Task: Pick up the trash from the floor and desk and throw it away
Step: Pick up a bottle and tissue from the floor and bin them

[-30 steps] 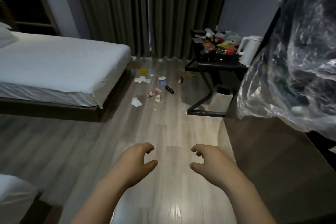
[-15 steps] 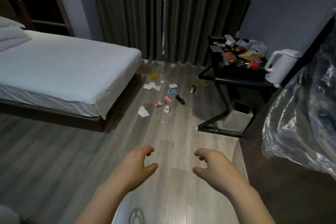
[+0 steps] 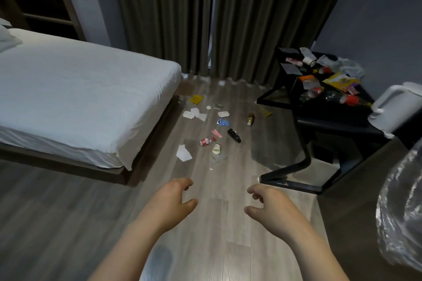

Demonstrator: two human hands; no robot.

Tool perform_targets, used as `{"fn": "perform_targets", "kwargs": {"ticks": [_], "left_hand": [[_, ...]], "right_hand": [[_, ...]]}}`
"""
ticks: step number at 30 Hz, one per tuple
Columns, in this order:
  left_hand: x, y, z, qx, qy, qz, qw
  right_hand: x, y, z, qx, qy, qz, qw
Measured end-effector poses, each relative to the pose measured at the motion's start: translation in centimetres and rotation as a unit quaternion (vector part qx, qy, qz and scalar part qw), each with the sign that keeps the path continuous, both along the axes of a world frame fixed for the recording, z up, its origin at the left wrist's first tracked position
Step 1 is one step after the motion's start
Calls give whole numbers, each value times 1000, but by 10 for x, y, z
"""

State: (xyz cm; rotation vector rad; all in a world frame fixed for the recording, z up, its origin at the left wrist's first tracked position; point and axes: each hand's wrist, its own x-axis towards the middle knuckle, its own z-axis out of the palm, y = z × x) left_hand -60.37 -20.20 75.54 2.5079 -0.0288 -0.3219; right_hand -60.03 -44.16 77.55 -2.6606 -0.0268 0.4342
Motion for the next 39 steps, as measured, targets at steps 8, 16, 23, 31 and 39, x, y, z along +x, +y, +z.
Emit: {"fn": "perform_targets", "kwargs": {"ticks": [8, 16, 23, 31, 39], "left_hand": [[94, 35, -12, -5, 27, 9, 1000], [223, 59, -24, 19, 48, 17, 999], [343, 56, -28, 36, 71, 18, 997], [438, 63, -46, 13, 109, 3, 994], [563, 88, -92, -6, 150, -11, 989]], "right_hand": [[105, 28, -14, -4, 28, 4, 1000], [243, 43, -41, 19, 54, 3, 998], [360, 38, -48, 36, 78, -4, 996], [444, 38, -66, 33, 118, -24, 992], [543, 62, -101, 31, 135, -64, 988]]}}
